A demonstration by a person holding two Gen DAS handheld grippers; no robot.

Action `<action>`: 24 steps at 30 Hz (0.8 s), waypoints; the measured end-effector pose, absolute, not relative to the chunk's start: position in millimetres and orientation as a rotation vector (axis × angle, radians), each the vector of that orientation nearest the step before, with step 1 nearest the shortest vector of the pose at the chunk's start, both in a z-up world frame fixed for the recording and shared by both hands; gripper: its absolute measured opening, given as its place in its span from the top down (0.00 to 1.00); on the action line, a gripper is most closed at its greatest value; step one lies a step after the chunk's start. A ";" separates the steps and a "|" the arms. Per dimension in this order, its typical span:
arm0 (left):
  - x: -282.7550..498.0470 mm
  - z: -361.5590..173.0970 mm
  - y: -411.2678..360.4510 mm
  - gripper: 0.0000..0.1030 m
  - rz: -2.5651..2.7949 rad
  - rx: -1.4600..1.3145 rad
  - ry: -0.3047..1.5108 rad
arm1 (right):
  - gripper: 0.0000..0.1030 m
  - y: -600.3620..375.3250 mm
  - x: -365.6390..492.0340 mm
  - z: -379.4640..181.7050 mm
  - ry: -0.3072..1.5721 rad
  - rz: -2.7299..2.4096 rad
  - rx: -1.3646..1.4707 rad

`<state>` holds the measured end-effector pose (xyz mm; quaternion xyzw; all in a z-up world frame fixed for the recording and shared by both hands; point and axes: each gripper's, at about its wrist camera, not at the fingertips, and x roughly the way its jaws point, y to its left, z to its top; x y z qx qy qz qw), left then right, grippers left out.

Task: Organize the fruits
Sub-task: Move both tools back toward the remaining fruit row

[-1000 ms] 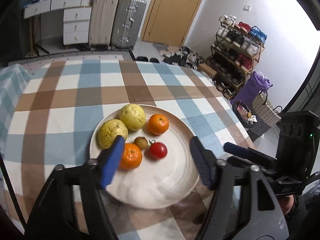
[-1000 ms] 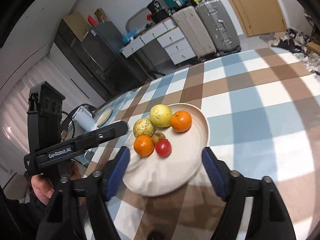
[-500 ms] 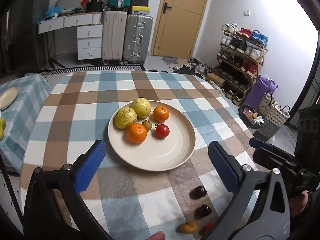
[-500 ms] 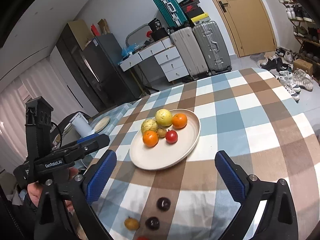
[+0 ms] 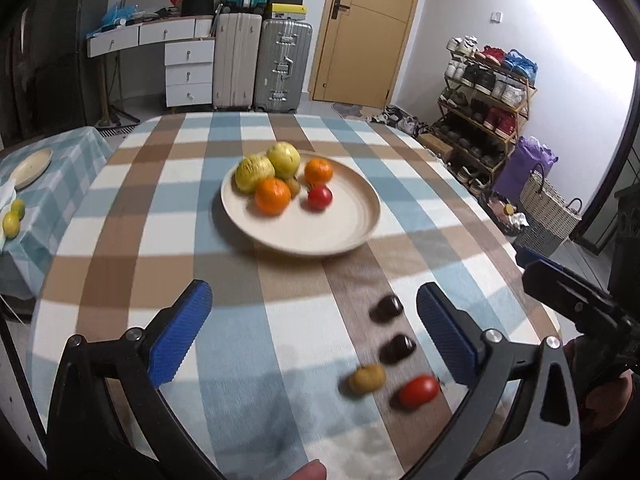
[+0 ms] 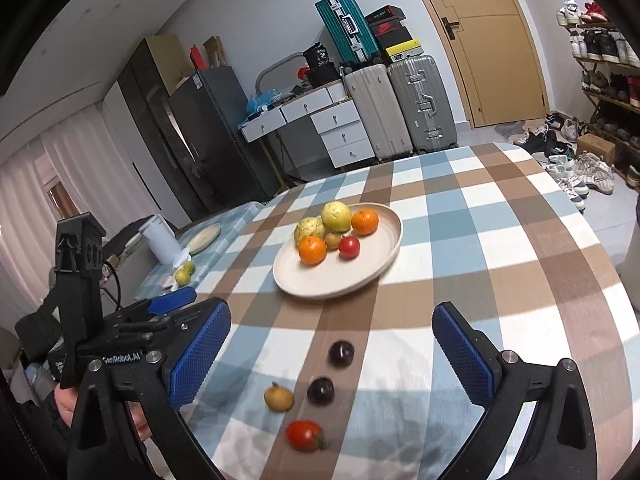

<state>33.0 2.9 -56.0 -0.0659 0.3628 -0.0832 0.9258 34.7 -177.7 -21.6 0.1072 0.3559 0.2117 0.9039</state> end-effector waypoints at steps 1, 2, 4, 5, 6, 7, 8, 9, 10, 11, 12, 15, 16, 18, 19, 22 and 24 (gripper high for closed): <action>27.3 -59.0 1.3 0.01 -0.172 -0.134 0.748 | 0.00 -176.9 29.9 -23.1 0.736 0.434 0.216; 23.5 -61.8 -0.2 0.01 -0.173 -0.134 0.751 | 0.00 -176.2 25.5 -24.5 0.739 0.435 0.214; 19.8 -65.1 -0.6 0.01 -0.178 -0.139 0.753 | 0.00 -173.9 19.4 -28.5 0.763 0.429 0.212; 15.1 -67.8 -1.2 0.01 -0.177 -0.143 0.755 | 0.00 -173.2 17.5 -30.5 0.771 0.429 0.213; 11.5 -70.1 -1.7 0.01 -0.175 -0.146 0.758 | 0.00 -172.1 14.8 -32.8 0.777 0.430 0.213; 8.9 -72.4 -2.1 0.01 -0.176 -0.146 0.763 | 0.00 -170.3 10.9 -34.8 0.783 0.431 0.208; 7.1 -74.6 -1.8 0.01 -0.175 -0.147 0.770 | 0.00 -169.5 8.6 -35.9 0.787 0.435 0.204; 5.9 -76.4 -1.1 0.01 -0.174 -0.148 0.775 | 0.00 -167.4 4.8 -37.9 0.792 0.438 0.195; 5.4 -78.0 -0.1 0.01 -0.174 -0.151 0.779 | 0.00 -165.9 2.4 -39.9 0.797 0.435 0.187; 2.5 -80.2 0.6 0.01 -0.173 -0.152 0.783 | 0.00 -164.2 -1.2 -42.8 0.805 0.433 0.177; 1.6 -81.0 1.9 0.01 -0.171 -0.152 0.782 | 0.00 -163.2 -3.8 -45.6 0.814 0.433 0.174; -1.9 -83.4 7.3 0.01 -0.160 -0.159 0.779 | 0.00 -162.3 -8.5 -56.7 0.847 0.444 0.184; -1.9 -83.6 9.5 0.01 -0.157 -0.165 0.781 | 0.00 -161.7 -10.2 -61.1 0.860 0.445 0.186; -2.8 -86.9 12.7 0.01 -0.149 -0.175 0.787 | 0.00 -160.3 -13.1 -67.0 0.877 0.452 0.184; -2.1 -88.6 14.0 0.01 -0.148 -0.177 0.791 | 0.00 -159.3 -13.9 -69.4 0.882 0.455 0.182; -1.3 -93.5 15.7 0.01 -0.144 -0.172 0.802 | 0.00 -154.1 -16.8 -78.4 0.899 0.463 0.170; -1.1 -98.9 15.4 0.01 -0.146 -0.174 0.816 | 0.00 -151.2 -16.9 -83.3 0.909 0.471 0.168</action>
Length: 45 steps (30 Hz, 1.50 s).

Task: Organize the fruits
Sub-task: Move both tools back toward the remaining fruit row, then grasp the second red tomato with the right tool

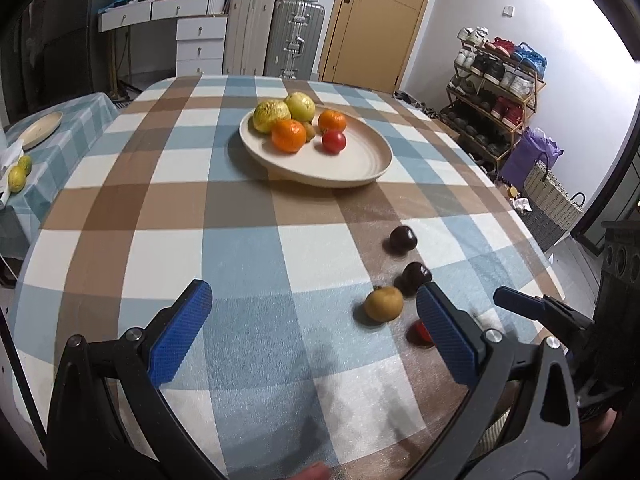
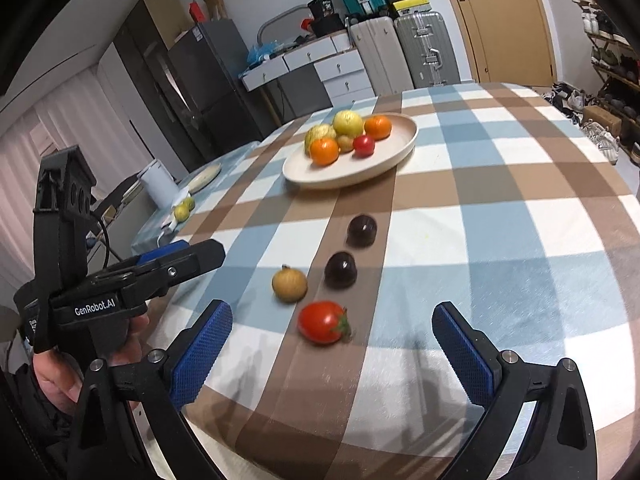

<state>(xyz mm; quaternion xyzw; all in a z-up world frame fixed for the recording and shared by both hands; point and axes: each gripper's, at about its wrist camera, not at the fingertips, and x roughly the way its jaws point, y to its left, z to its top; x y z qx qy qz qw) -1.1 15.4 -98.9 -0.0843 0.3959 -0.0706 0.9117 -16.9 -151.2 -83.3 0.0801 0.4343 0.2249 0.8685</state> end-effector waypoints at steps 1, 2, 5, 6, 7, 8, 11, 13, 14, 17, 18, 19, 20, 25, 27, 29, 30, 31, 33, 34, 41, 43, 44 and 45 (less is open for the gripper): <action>-1.1 -100.4 15.4 0.01 -0.146 -0.174 0.819 | 0.00 -149.5 -17.1 -86.3 0.915 0.474 0.166; -0.8 -102.2 15.4 0.01 -0.144 -0.173 0.821 | 0.00 -148.1 -17.0 -88.6 0.920 0.476 0.163; 0.8 -106.0 16.1 0.01 -0.143 -0.172 0.824 | 0.00 -143.9 -16.8 -92.3 0.925 0.478 0.161; 1.2 -106.9 16.6 0.01 -0.143 -0.173 0.823 | 0.00 -142.1 -16.8 -93.0 0.922 0.476 0.156; 1.4 -107.4 17.1 0.01 -0.143 -0.175 0.823 | 0.00 -140.2 -16.9 -93.8 0.918 0.476 0.149; 2.2 -108.7 17.9 0.01 -0.140 -0.177 0.823 | 0.00 -139.5 -16.7 -93.6 0.917 0.476 0.145; 4.1 -111.6 20.4 0.01 -0.131 -0.176 0.827 | 0.00 -135.3 -15.7 -96.2 0.916 0.471 0.127; 4.9 -112.9 22.0 0.01 -0.126 -0.176 0.831 | 0.01 -133.9 -15.2 -97.5 0.904 0.442 0.107; 5.2 -113.3 23.5 0.01 -0.125 -0.177 0.831 | 0.01 -133.9 -15.0 -96.9 0.895 0.431 0.098; 5.6 -113.0 28.2 0.01 -0.111 -0.175 0.824 | 0.07 -132.3 -14.4 -95.9 0.877 0.431 0.089; 5.8 -112.8 29.9 0.01 -0.108 -0.180 0.824 | 0.11 -131.1 -13.6 -96.7 0.880 0.433 0.084; 5.5 -113.0 31.6 0.01 -0.106 -0.184 0.823 | 0.13 -129.8 -12.1 -98.1 0.887 0.432 0.078; 6.5 -113.5 32.7 0.01 -0.102 -0.188 0.824 | 0.18 -128.1 -10.7 -100.7 0.900 0.433 0.069; 6.0 -114.3 33.0 0.01 -0.103 -0.186 0.828 | 0.29 -126.3 -9.5 -106.3 0.917 0.446 0.074; 5.2 -114.1 32.2 0.01 -0.107 -0.184 0.826 | 0.33 -126.8 -9.9 -105.7 0.905 0.445 0.080; 4.7 -113.7 31.7 0.01 -0.112 -0.185 0.825 | 0.40 -126.1 -9.0 -106.8 0.910 0.445 0.077; 4.8 -113.6 31.6 0.01 -0.112 -0.184 0.825 | 0.46 -125.5 -8.8 -107.5 0.914 0.450 0.077; 4.7 -113.4 31.3 0.01 -0.111 -0.182 0.825 | 0.48 -125.1 -8.6 -108.5 0.921 0.456 0.079; 4.6 -113.5 31.2 0.01 -0.109 -0.184 0.827 | 0.52 -124.8 -9.2 -109.2 0.919 0.462 0.082; 4.1 -113.2 30.9 0.01 -0.108 -0.184 0.828 | 0.54 -124.8 -9.0 -110.1 0.922 0.477 0.089; 4.5 -113.2 26.1 0.01 -0.120 -0.178 0.840 | 0.70 -132.1 -11.9 -109.3 0.900 0.496 0.132; 5.0 -113.8 23.9 0.01 -0.129 -0.173 0.841 | 0.70 -137.0 -12.1 -107.7 0.888 0.492 0.156; 5.3 -114.4 22.5 0.01 -0.135 -0.171 0.844 | 0.70 -140.4 -12.3 -106.2 0.878 0.491 0.167; 5.7 -114.9 20.9 0.01 -0.139 -0.168 0.846 | 0.70 -142.4 -12.3 -105.3 0.873 0.494 0.173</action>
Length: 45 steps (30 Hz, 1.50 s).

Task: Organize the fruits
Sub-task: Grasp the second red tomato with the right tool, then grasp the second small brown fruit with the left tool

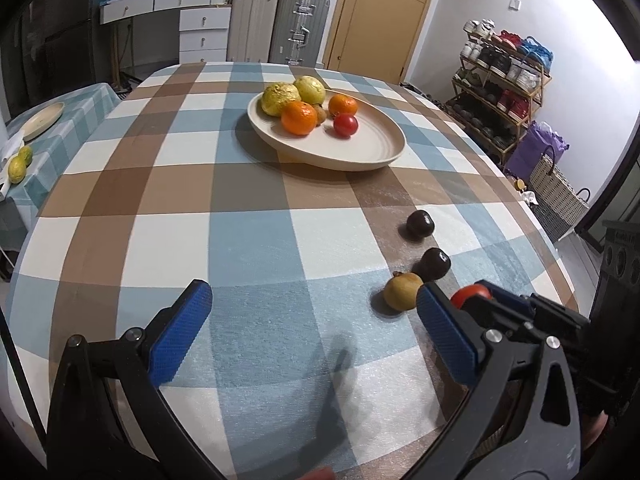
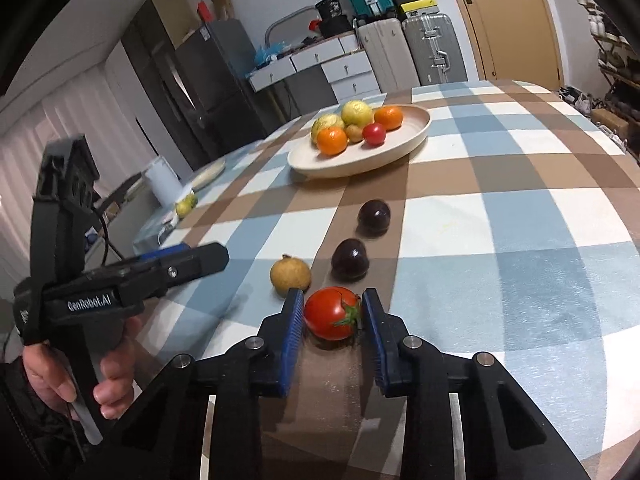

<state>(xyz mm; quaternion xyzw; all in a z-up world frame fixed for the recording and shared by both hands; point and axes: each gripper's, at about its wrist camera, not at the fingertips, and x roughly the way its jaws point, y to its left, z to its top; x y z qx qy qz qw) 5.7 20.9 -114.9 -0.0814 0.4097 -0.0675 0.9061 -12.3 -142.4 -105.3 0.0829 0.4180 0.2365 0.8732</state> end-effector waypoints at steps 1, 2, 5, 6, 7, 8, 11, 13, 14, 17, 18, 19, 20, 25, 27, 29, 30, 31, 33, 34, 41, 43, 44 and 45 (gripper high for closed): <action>6.7 -115.6 18.7 0.01 -0.147 -0.165 0.849 | 0.70 -144.7 -12.6 -104.0 0.866 0.497 0.179; 7.6 -116.3 17.1 0.01 -0.152 -0.163 0.852 | 0.70 -146.0 -12.4 -103.2 0.863 0.501 0.182; 16.4 -117.1 6.8 0.01 -0.194 -0.136 0.872 | 0.70 -154.2 -13.0 -97.9 0.834 0.514 0.210; 19.1 -116.9 3.7 0.01 -0.211 -0.129 0.875 | 0.70 -158.0 -14.4 -94.3 0.811 0.512 0.221; 21.8 -116.4 0.4 0.01 -0.222 -0.119 0.875 | 0.70 -162.0 -15.4 -90.2 0.786 0.510 0.226; 24.1 -115.4 -2.6 0.01 -0.223 -0.105 0.871 | 0.70 -165.8 -16.3 -87.3 0.771 0.503 0.226; 31.5 -114.3 -11.8 0.01 -0.242 -0.072 0.873 | 0.70 -176.3 -13.7 -83.1 0.758 0.488 0.244; 37.6 -117.1 -18.7 0.01 -0.279 -0.052 0.897 | 0.70 -183.8 -11.4 -82.9 0.756 0.477 0.264; 41.3 -119.4 -23.0 0.01 -0.289 -0.030 0.912 | 0.70 -186.3 -11.1 -82.9 0.756 0.476 0.270; 46.6 -122.7 -27.7 0.01 -0.313 -0.027 0.930 | 0.70 -194.5 -8.5 -84.5 0.757 0.473 0.288; 47.8 -123.3 -28.8 0.02 -0.327 -0.030 0.934 | 0.70 -196.3 -8.5 -84.8 0.754 0.474 0.294; 48.2 -124.0 -29.6 0.04 -0.339 -0.032 0.938 | 0.70 -197.7 -9.1 -85.1 0.751 0.476 0.299; 48.6 -124.8 -30.0 0.10 -0.348 -0.033 0.942 | 0.70 -199.3 -9.1 -85.9 0.750 0.484 0.306; 48.8 -130.5 -38.0 0.43 -0.414 -0.015 0.973 | 0.70 -203.2 -7.9 -87.6 0.746 0.493 0.317; 48.3 -132.6 -40.3 0.58 -0.440 -0.016 0.986 | 0.70 -203.8 -7.3 -88.2 0.745 0.502 0.323; 48.4 -134.1 -41.2 0.69 -0.464 -0.023 0.995 | 0.70 -202.6 -7.9 -88.4 0.743 0.518 0.325; 48.7 -134.6 -41.2 0.74 -0.469 -0.027 0.998 | 0.70 -201.6 -8.6 -87.9 0.741 0.521 0.319; 48.4 -135.1 -41.7 0.76 -0.475 -0.029 0.999 | 0.70 -200.6 -9.5 -87.2 0.738 0.525 0.314; 48.2 -135.3 -40.7 0.76 -0.486 -0.036 1.000 | 0.70 -199.4 -9.2 -87.3 0.734 0.535 0.313; 47.8 -134.6 -39.1 0.76 -0.491 -0.043 0.994 | 0.70 -198.6 -9.0 -87.0 0.732 0.535 0.311; 52.2 -124.0 -24.2 0.76 -0.475 -0.074 0.960 | 0.70 -195.0 -6.1 -88.2 0.743 0.537 0.304; 55.2 -119.4 -19.1 0.76 -0.471 -0.084 0.948 | 0.70 -192.7 -4.4 -87.9 0.750 0.543 0.295; 58.2 -116.1 -15.3 0.76 -0.468 -0.090 0.937 | 0.70 -191.9 -3.7 -87.2 0.751 0.545 0.293; 61.2 -113.5 -12.6 0.76 -0.462 -0.092 0.930 | 0.70 -190.4 -2.3 -86.3 0.752 0.550 0.291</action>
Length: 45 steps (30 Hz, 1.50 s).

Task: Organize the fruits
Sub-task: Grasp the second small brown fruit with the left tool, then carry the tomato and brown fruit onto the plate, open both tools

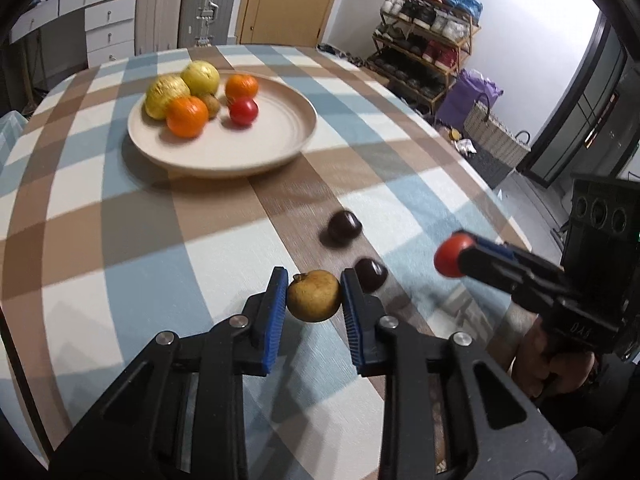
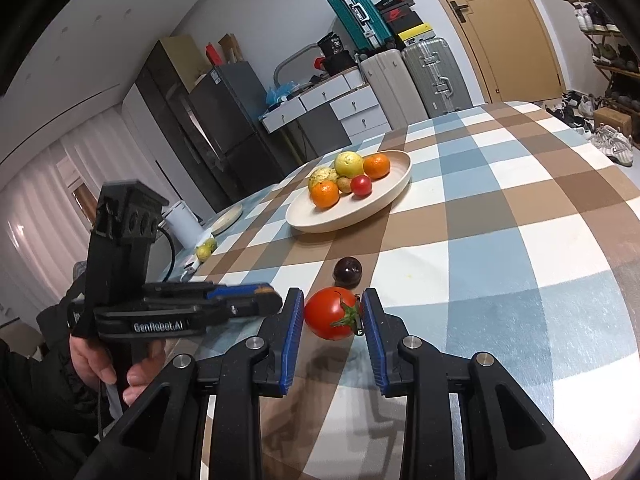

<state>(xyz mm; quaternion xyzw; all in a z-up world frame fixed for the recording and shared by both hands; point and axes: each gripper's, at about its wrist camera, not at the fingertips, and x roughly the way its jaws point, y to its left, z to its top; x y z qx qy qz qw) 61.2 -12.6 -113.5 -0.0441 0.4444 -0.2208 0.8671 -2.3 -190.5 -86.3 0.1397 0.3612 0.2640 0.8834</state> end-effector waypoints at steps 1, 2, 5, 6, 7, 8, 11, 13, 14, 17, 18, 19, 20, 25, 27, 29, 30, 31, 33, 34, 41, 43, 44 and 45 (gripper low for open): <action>63.6 -111.6 -11.0 0.76 -0.460 -0.095 0.926 | 0.70 -189.1 -0.4 -85.6 0.754 0.553 0.290; 67.6 -109.1 -8.0 0.76 -0.460 -0.099 0.920 | 0.70 -188.0 1.3 -85.3 0.756 0.555 0.288; 80.3 -102.7 -0.1 0.76 -0.453 -0.116 0.907 | 0.70 -186.1 11.8 -83.9 0.772 0.557 0.292; 85.9 -100.5 3.2 0.76 -0.450 -0.123 0.903 | 0.70 -186.5 17.1 -83.1 0.778 0.555 0.300; 91.0 -98.8 4.9 0.76 -0.447 -0.128 0.899 | 0.70 -187.1 21.3 -82.0 0.783 0.554 0.306; 97.1 -95.9 8.4 0.76 -0.446 -0.134 0.893 | 0.70 -188.1 26.3 -80.7 0.789 0.555 0.316; 112.1 -89.4 13.9 0.76 -0.442 -0.142 0.877 | 0.70 -190.8 45.0 -75.0 0.806 0.554 0.340; 125.2 -83.4 17.5 0.76 -0.440 -0.150 0.867 | 0.70 -190.8 56.2 -70.2 0.812 0.558 0.341; 132.0 -80.7 18.1 0.76 -0.442 -0.155 0.863 | 0.70 -190.0 62.8 -67.7 0.814 0.558 0.336; 152.4 -71.0 18.2 0.76 -0.448 -0.166 0.846 | 0.71 -186.8 79.9 -60.9 0.813 0.561 0.316; 159.3 -67.5 18.0 0.76 -0.449 -0.165 0.837 | 0.71 -185.0 87.7 -58.1 0.813 0.559 0.304; 165.1 -65.1 16.6 0.76 -0.449 -0.163 0.832 | 0.71 -182.7 96.1 -56.2 0.815 0.565 0.296; 172.5 -62.3 15.4 0.76 -0.448 -0.155 0.825 | 0.72 -180.3 103.8 -56.0 0.822 0.571 0.290; 189.1 -64.3 12.7 0.76 -0.447 -0.169 0.824 | 0.73 -175.3 114.1 -66.4 0.840 0.610 0.278; 188.2 -69.2 11.4 0.76 -0.446 -0.168 0.828 | 0.72 -183.3 102.4 -75.3 0.849 0.611 0.310; 187.1 -74.4 11.6 0.76 -0.442 -0.179 0.837 | 0.72 -193.9 89.9 -85.5 0.876 0.594 0.354; 186.4 -76.7 11.5 0.76 -0.444 -0.184 0.842 | 0.71 -200.5 81.1 -91.5 0.894 0.562 0.352; 183.4 -79.3 10.5 0.76 -0.439 -0.184 0.842 | 0.71 -202.5 77.7 -93.9 0.906 0.540 0.340; 181.3 -80.8 9.6 0.76 -0.430 -0.184 0.843 | 0.71 -205.6 68.7 -96.0 0.929 0.528 0.314; 179.8 -81.0 9.3 0.76 -0.431 -0.190 0.845 | 0.69 -205.3 65.3 -94.2 0.920 0.516 0.290; 171.1 -71.5 2.9 0.76 -0.440 -0.162 0.826 | 0.53 -195.4 49.4 -96.4 0.939 0.494 0.158; 169.7 -68.6 3.1 0.76 -0.438 -0.163 0.822 | 0.53 -192.8 50.0 -99.1 0.944 0.495 0.145; 169.3 -67.5 2.8 0.76 -0.437 -0.163 0.821 | 0.53 -191.4 50.8 -99.5 0.944 0.484 0.136; 168.7 -66.4 2.9 0.76 -0.433 -0.161 0.818 | 0.53 -188.9 52.5 -100.9 0.954 0.485 0.129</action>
